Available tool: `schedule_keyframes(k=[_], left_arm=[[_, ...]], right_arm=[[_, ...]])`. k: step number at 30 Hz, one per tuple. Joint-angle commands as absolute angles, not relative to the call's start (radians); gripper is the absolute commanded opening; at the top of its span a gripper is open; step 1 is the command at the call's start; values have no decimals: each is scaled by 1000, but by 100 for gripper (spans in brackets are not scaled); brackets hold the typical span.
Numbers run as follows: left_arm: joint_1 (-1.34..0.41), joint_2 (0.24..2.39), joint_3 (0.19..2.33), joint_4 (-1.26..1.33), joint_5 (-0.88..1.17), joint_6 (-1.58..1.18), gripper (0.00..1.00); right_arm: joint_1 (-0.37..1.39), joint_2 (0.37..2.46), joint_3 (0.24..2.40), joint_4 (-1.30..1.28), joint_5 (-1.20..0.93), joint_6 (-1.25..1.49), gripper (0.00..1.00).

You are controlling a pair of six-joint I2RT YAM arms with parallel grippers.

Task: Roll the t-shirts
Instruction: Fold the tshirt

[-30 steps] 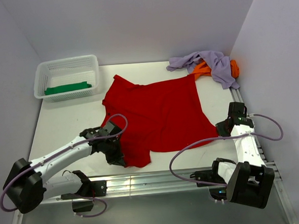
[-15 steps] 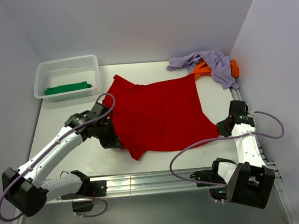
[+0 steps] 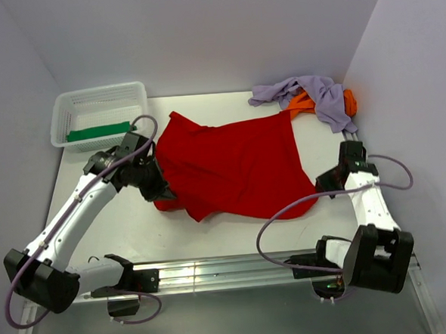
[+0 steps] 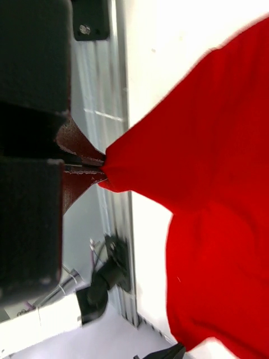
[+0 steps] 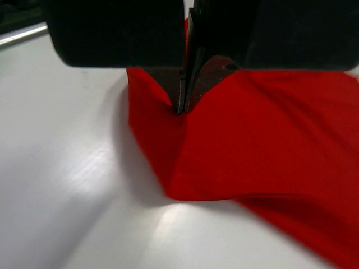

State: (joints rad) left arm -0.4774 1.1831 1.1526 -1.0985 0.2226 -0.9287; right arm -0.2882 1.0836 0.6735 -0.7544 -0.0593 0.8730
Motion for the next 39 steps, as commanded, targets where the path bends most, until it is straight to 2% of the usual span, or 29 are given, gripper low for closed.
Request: schedule_keyframes(k=[1, 2, 4, 8, 10, 13, 25, 28, 29, 33, 39], left_arm=[[-459, 1236, 1282, -1100, 222, -873, 0], [-459, 1250, 1290, -1103, 221, -868, 0], [-457, 1250, 1281, -1097, 227, -856, 0], [-456, 1230, 1226, -1082, 253, -851, 0], [-454, 1220, 1195, -1069, 261, -856, 0], [-454, 1212, 1180, -1075, 258, -854, 0], [-456, 1198, 1160, -1092, 256, -838, 0], [-454, 1190, 1144, -1091, 253, -834, 0], [-456, 1189, 1132, -1091, 255, -831, 0], [-454, 1186, 1114, -1085, 255, -827, 0], [-454, 1186, 1109, -1083, 250, -822, 0]], right_arm=[[-218, 1159, 866, -652, -195, 825, 0], [-166, 1196, 958, -694, -155, 813, 0], [-143, 1184, 988, -745, -66, 840, 0], [-368, 1050, 670, -736, -109, 910, 0], [-474, 1005, 582, -723, -113, 914, 0], [-476, 982, 486, -709, -149, 917, 0], [-456, 968, 474, -721, -161, 804, 0], [-373, 1021, 515, -673, -175, 795, 0], [-266, 1081, 587, -678, -141, 784, 0], [-27, 1216, 771, -719, -63, 758, 0], [162, 1367, 991, -801, 66, 655, 0]])
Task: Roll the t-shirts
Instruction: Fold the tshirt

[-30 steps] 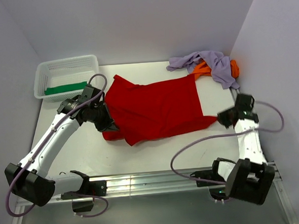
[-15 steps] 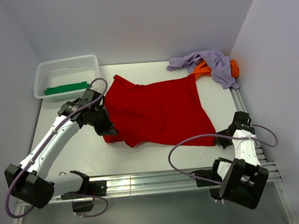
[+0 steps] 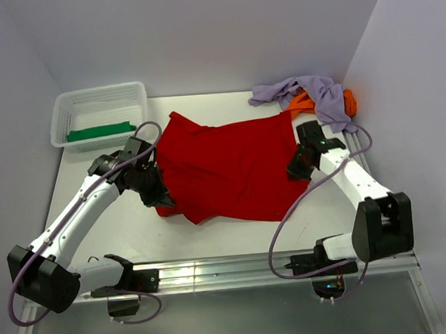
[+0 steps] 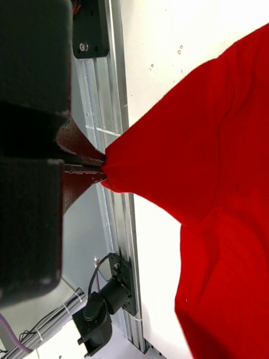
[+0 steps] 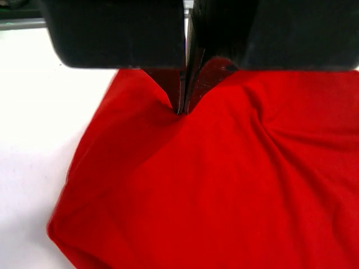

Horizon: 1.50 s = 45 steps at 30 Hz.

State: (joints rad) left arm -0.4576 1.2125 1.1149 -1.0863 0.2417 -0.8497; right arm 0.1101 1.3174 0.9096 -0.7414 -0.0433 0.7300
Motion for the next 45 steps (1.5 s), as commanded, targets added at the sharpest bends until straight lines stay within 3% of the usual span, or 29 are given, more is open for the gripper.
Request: schedule_keyframes(k=[1, 3, 5, 7, 9, 12, 27, 45], left_arm=[[-456, 1187, 1108, -1083, 250, -822, 1], [-456, 1186, 1108, -1083, 250, -821, 0], [-454, 1187, 1108, -1083, 250, -816, 0], [-454, 1184, 1108, -1089, 244, -815, 0], [-456, 1178, 1108, -1094, 238, -816, 0], [-454, 1177, 1111, -1092, 235, -819, 0], [-451, 1207, 1092, -1066, 259, -811, 0], [-308, 1305, 1172, -1063, 313, -778, 0]], right_arm=[[169, 1405, 1044, -833, 89, 641, 0], [149, 1389, 1061, -870, 149, 714, 0], [24, 1288, 860, -766, 5, 854, 0], [-239, 1082, 568, -616, -165, 979, 0], [-264, 981, 488, -617, -143, 1015, 0], [-215, 1029, 442, -624, -163, 994, 0], [-170, 1137, 665, -765, 27, 712, 0], [-175, 1330, 916, -825, 60, 678, 0]])
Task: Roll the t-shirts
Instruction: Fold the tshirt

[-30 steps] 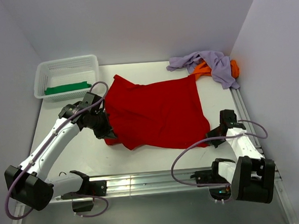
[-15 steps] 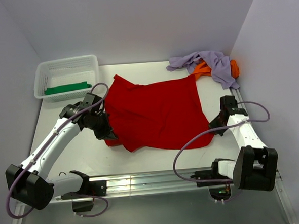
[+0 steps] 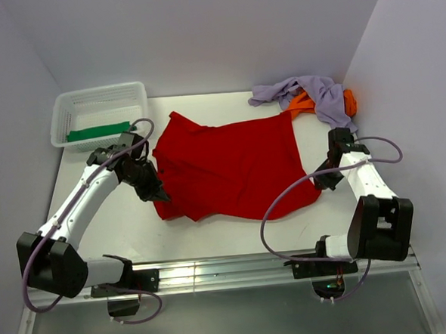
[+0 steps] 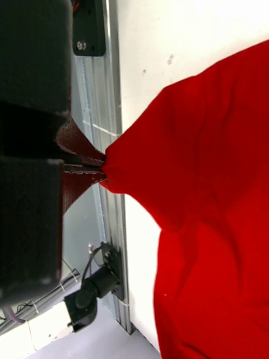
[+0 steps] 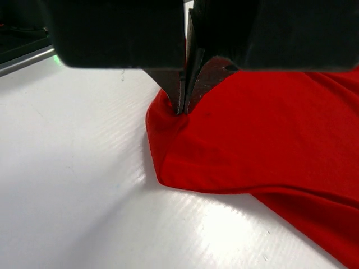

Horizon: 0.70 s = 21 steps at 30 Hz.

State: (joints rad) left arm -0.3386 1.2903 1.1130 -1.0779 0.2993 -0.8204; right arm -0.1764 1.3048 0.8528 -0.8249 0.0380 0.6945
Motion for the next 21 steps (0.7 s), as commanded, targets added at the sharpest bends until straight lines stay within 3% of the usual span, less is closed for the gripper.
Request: schedule_keyframes(k=[1, 21], left_arm=[[-301, 1311, 1180, -1063, 313, -772, 0], [-261, 1535, 1471, -1089, 230, -727, 0]], right_arm=[[-175, 1339, 926, -822, 58, 677, 0], [-173, 1537, 1107, -802, 23, 677, 0]])
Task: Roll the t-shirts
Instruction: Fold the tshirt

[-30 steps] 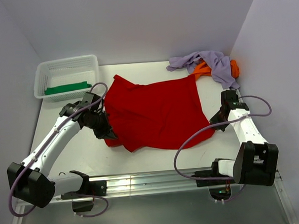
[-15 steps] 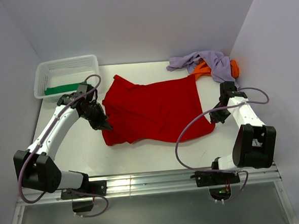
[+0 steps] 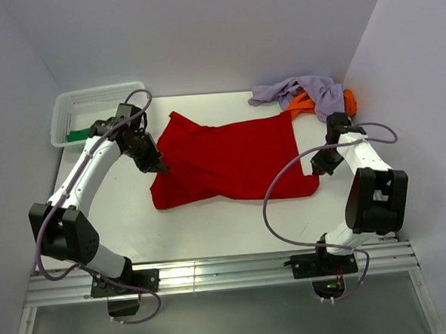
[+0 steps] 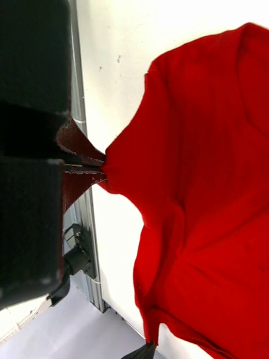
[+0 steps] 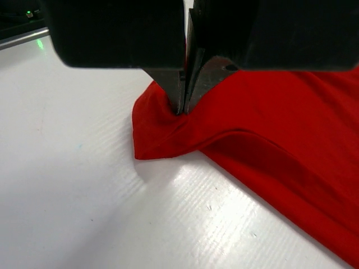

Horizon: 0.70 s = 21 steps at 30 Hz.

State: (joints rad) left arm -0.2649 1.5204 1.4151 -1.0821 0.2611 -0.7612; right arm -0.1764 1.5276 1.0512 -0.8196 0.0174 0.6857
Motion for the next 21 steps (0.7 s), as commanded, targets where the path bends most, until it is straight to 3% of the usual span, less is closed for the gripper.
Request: schedule_keyframes(k=[1, 21], left_arm=[[-261, 1543, 1476, -1088, 227, -727, 0], [-262, 1724, 1673, -1097, 176, -660, 0]], right_arm=[[-173, 1549, 1115, -805, 25, 676, 0], [-175, 1663, 1272, -815, 32, 672, 0]])
